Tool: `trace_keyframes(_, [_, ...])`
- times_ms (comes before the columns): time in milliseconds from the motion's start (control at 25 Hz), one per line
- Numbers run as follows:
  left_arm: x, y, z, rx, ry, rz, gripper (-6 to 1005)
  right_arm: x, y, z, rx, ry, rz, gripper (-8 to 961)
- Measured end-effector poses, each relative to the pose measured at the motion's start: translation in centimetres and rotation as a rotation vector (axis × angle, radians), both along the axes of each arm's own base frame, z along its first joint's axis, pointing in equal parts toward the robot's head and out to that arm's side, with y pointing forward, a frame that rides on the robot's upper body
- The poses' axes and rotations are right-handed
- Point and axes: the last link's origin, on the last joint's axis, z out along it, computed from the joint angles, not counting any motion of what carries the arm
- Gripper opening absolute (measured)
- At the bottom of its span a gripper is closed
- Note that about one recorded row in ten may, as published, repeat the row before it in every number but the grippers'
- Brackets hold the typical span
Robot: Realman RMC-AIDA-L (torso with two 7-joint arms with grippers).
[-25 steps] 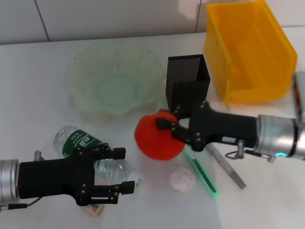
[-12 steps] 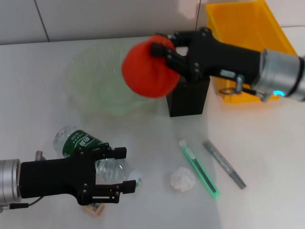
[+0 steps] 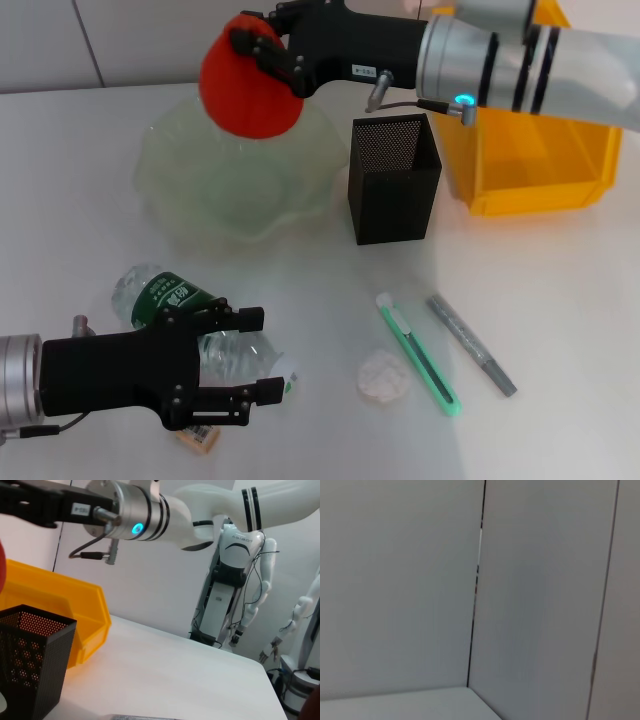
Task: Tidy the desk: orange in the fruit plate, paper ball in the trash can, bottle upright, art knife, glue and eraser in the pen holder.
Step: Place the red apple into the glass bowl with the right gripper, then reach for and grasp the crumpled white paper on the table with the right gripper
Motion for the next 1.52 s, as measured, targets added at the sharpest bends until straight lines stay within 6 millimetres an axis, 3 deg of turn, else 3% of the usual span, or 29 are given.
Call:
trace_keyframes(480, [0.1, 0.0, 0.0, 0.003, -0.005, 0.000, 842, -0.2, 1.1, -1.0, 0.026, -0.069, -0.047, 159])
trace_keyframes(840, [0.2, 0.1, 0.0, 0.003, -0.006, -0.003, 842, -0.4, 1.2, -0.8, 0.024, -0.063, -0.051, 520])
trace_keyframes(1040, [0.1, 0.0, 0.0, 0.004, -0.006, 0.001, 842, -0.4, 0.8, 1.5, -0.029, 0.022, -0.086, 653])
trace_keyframes(1240, [0.1, 0.0, 0.0, 0.005, -0.006, -0.001, 842, 0.7, -1.4, 6.0, -0.117, 0.049, -0.145, 762])
trace_keyframes(1280, [0.1, 0.0, 0.0, 0.006, -0.006, -0.002, 842, 1.2, -3.0, 7.4, -0.127, 0.004, -0.142, 764])
trace_keyframes(1320, [0.0, 0.0, 0.0, 0.008, -0.005, -0.003, 842, 1.2, -3.0, 7.4, -0.127, 0.004, -0.142, 765])
trace_keyframes(1440, [0.0, 0.0, 0.0, 0.011, -0.004, -0.006, 842, 1.9, -6.5, 8.8, -0.154, -0.125, -0.122, 770])
trace_keyframes(1480, [0.0, -0.1, 0.0, 0.011, -0.004, -0.005, 842, 2.5, -8.9, 9.5, -0.190, -0.231, -0.131, 770])
trace_keyframes(1520, [0.0, -0.1, 0.0, 0.011, -0.004, -0.005, 842, 2.5, -8.9, 9.5, -0.190, -0.231, -0.131, 770])
